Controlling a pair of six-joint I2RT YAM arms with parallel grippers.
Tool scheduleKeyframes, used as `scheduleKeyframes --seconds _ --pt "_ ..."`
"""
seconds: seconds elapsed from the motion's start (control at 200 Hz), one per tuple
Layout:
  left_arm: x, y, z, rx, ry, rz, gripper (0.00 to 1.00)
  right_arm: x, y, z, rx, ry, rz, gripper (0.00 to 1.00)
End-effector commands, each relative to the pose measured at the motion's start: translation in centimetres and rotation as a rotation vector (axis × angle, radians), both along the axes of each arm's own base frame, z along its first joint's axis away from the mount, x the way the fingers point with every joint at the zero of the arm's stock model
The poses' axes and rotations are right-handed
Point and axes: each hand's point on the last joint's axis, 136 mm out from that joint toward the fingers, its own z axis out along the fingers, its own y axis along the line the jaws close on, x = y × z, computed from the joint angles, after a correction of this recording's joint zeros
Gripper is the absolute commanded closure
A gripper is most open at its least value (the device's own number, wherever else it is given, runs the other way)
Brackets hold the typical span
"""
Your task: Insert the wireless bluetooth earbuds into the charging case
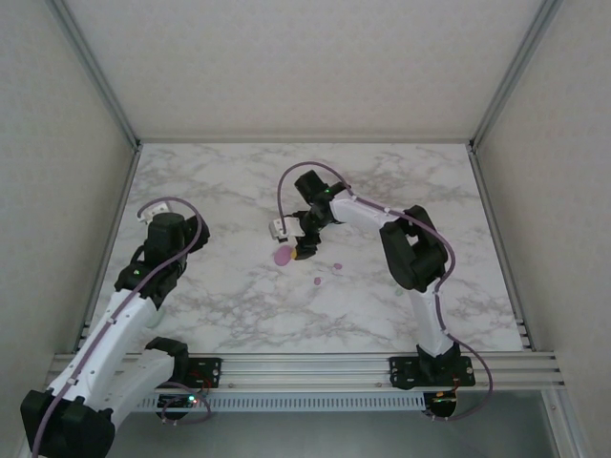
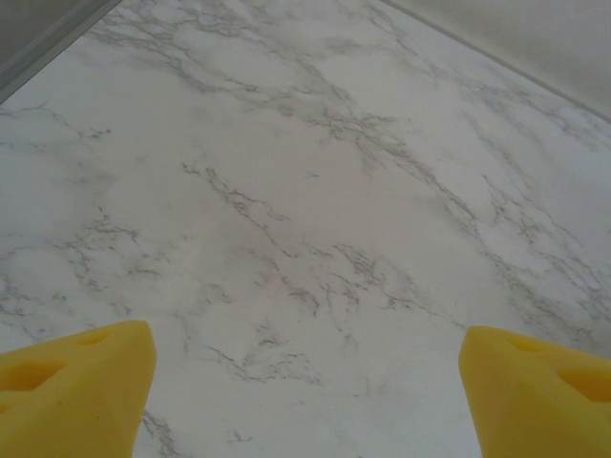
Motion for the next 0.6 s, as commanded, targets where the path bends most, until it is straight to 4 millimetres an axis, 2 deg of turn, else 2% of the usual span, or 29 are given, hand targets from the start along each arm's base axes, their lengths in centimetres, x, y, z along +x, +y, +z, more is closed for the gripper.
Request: scheduleKeyframes --seconds 0.0,0.36,0.596 --pt "0.1 0.5 -0.5 0.034 0.027 0.0 0.17 -1.3 0.2 -1.1 -0.053 0.028 0.066 0.27" --pt "0.0 0.7 -1.6 0.031 0.052 0.002 0.17 -2.7 0.6 -2.2 -0.103 0.063 0.098 0.33" --pt "-0.1 0.6 -1.7 0.021 0.058 -0.003 0.17 -2.8 -0.2 -2.6 -0.13 0.054 0.064 0.38"
